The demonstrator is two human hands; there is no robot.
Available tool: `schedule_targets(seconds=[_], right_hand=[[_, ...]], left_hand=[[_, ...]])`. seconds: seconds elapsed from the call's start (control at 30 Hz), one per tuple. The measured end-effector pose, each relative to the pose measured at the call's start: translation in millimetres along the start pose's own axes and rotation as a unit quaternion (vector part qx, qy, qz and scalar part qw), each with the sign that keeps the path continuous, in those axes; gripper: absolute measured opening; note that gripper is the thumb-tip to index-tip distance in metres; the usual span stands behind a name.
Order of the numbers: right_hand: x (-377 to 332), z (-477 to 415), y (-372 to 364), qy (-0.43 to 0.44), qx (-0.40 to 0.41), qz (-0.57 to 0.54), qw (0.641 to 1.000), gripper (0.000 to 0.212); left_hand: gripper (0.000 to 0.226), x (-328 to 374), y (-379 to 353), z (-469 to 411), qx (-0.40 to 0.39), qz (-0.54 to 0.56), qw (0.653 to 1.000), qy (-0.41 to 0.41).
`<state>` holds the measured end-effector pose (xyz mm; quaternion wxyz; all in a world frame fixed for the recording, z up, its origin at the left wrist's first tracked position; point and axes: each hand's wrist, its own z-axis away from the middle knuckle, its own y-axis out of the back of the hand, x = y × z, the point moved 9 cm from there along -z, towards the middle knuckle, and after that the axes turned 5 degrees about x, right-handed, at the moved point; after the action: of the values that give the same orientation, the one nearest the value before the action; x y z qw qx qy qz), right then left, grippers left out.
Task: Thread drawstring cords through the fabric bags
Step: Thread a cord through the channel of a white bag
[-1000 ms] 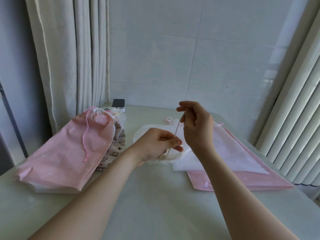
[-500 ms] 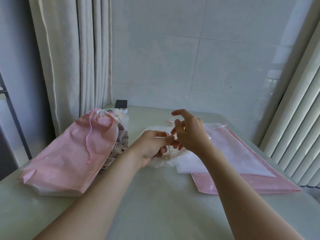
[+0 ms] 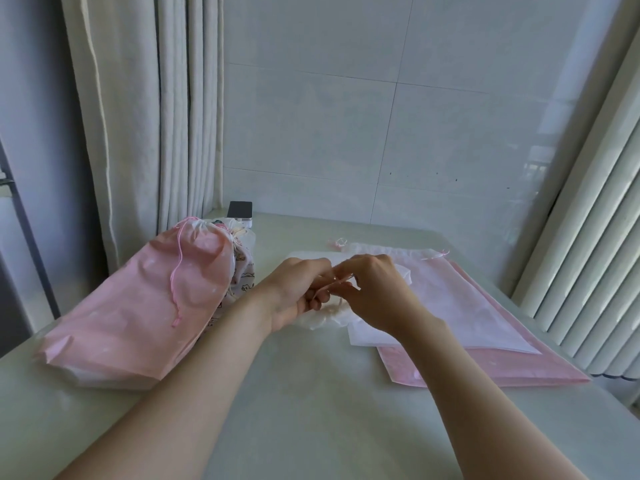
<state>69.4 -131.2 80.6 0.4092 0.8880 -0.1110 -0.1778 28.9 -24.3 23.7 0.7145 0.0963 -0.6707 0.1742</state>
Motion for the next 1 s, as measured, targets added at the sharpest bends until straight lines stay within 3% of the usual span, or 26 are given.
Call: schedule_targets(seconds=[0.17,0.23,0.27,0.37,0.5,0.6,0.77,0.87,1.0], right_hand=[[2,3,-21,0.001,-0.074,0.169,0.983,0.018],[3,4,-21,-0.012,-0.074,0.178,0.981,0.02],[6,4,-21,-0.029,-0.068,0.168,0.983,0.02],[16,4,-21,-0.086,-0.057,0.098,0.99,0.025],[17,4,-13,-0.138,-0.023,-0.005,0.99,0.017],[18,6,-6,-0.174,0.012,-0.067,0.982,0.018],[25,11,-4,-0.247,0.054,-0.199,0.947,0.025],[31,15,-5,-0.285,0.065,-0.277,0.915,0.027],[33,17,-5,-0.301,0.069,-0.306,0.9,0.025]], left_hand=[[0.008,-4,-1,3,0.034,-0.004,0.999,0.027],[0.002,-1,3,4,0.063,0.0,0.998,0.016],[0.009,0,7,4,0.083,-0.006,0.997,0.007],[0.047,8,21,7,0.141,-0.131,0.979,-0.062],[0.025,25,25,11,0.194,-0.302,0.915,-0.186],[0.026,35,23,17,0.222,-0.353,0.874,-0.25],[0.036,39,11,23,0.197,-0.38,0.866,-0.26],[0.023,38,-2,26,0.138,-0.377,0.876,-0.266],[0.01,38,1,23,0.168,-0.383,0.863,-0.283]])
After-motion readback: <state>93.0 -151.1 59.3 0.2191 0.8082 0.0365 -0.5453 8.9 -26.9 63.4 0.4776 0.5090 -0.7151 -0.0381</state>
